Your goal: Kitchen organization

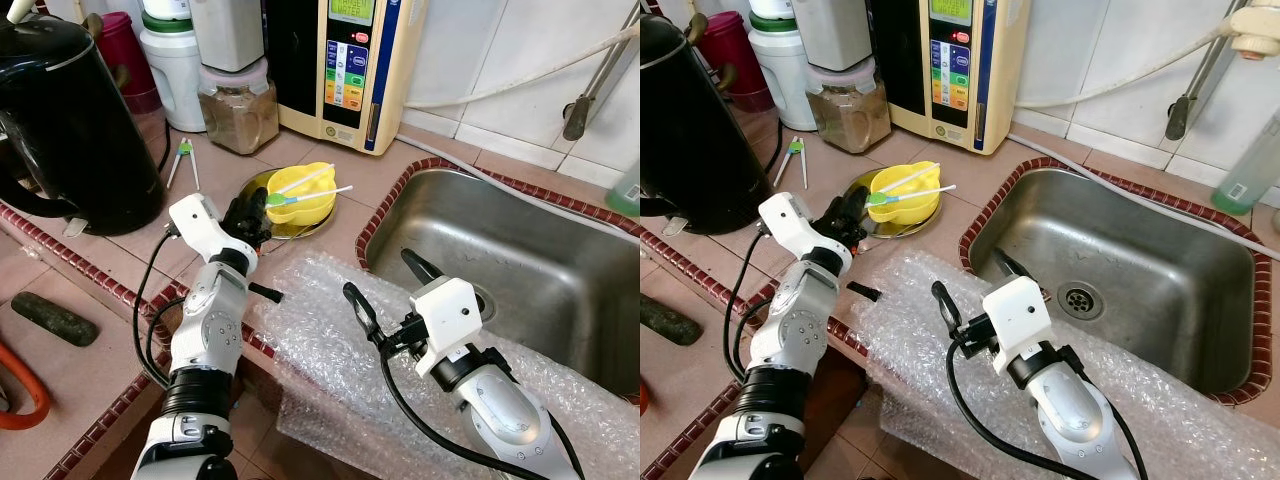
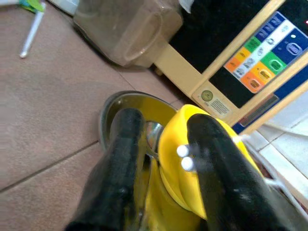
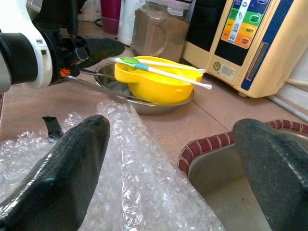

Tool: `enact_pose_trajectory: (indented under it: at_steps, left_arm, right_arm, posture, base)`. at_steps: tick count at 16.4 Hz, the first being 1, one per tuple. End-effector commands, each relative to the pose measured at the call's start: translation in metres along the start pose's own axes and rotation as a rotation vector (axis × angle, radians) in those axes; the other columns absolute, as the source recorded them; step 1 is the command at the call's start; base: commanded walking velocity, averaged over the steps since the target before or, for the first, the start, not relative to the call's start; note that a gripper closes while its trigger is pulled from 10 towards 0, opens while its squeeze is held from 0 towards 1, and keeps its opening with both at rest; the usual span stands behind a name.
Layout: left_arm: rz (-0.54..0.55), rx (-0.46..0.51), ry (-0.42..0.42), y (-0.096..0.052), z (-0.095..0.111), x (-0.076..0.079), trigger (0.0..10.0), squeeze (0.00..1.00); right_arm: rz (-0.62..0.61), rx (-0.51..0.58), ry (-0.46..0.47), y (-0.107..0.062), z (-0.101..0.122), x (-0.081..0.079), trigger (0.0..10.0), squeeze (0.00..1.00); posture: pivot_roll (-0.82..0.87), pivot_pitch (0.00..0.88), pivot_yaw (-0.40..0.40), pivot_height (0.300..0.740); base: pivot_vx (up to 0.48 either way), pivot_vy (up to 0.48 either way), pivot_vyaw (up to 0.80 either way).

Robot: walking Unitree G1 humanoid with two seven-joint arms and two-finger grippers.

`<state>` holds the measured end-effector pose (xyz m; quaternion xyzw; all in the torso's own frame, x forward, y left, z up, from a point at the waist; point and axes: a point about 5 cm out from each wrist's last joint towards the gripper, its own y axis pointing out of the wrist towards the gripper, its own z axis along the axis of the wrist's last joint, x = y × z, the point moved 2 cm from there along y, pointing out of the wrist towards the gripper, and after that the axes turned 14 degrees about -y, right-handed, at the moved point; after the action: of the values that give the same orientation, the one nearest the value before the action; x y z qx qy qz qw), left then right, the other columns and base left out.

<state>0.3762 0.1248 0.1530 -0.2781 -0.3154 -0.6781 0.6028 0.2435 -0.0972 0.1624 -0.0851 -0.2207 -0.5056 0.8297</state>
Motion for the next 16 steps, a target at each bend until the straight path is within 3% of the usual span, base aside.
enact_pose_trajectory:
  at_steps: [1, 9, 13, 16]
  left_arm:
    - [0.016, 0.026, 0.011, 0.002, 0.006, -0.001, 0.0, 0.0]
    - [0.006, 0.054, -0.031, 0.001, 0.017, 0.007, 0.0, 0.0]
    - [-0.056, 0.096, -0.07, 0.004, 0.036, 0.017, 0.0, 0.0]
    - [-0.09, 0.092, -0.087, 0.006, 0.037, 0.024, 0.0, 0.0]
  right_arm:
    - [-0.012, 0.02, -0.011, -0.001, 0.005, 0.003, 10.0, 0.0]
    - [-0.007, 0.016, -0.02, -0.001, 0.004, 0.002, 10.0, 0.0]
    - [-0.008, 0.014, -0.029, 0.0, 0.003, 0.003, 10.0, 0.0]
    - [-0.009, 0.016, -0.038, 0.002, 0.003, 0.006, 10.0, 0.0]
  posture:
    - [-0.11, 0.084, 0.033, 0.74]
    - [-0.11, 0.086, 0.03, 0.74]
    - [-0.11, 0.076, 0.025, 0.74]
    - [-0.11, 0.069, 0.022, 0.74]
  base:
    - [0.0, 0.0, 0.0]
    - [0.0, 0.0, 0.0]
    - [0.0, 0.0, 0.0]
    - [0.0, 0.0, 0.0]
